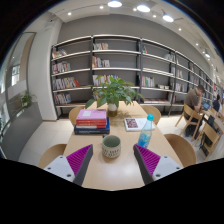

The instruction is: Pour water

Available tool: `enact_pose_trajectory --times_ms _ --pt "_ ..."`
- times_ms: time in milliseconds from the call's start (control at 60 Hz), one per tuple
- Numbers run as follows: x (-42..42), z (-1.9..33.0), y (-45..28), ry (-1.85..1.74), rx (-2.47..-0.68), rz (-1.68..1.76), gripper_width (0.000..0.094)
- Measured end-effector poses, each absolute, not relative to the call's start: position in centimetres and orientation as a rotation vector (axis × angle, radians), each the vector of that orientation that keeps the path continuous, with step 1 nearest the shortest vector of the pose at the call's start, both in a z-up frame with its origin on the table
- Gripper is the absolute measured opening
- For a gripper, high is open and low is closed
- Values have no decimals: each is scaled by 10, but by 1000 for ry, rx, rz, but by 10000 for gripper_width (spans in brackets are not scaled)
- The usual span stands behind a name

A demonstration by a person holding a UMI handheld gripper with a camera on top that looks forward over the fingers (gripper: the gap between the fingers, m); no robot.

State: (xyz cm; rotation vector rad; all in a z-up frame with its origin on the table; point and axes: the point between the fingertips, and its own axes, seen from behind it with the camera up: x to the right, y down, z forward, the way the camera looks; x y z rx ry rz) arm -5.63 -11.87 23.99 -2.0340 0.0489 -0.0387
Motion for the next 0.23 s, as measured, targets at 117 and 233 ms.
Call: enact_pose_trajectory --times_ms 117,233 --pt "-55 249 -124 58 -2031 -56 843" --pt "-59 255 -126 68 -2024 -51 846"
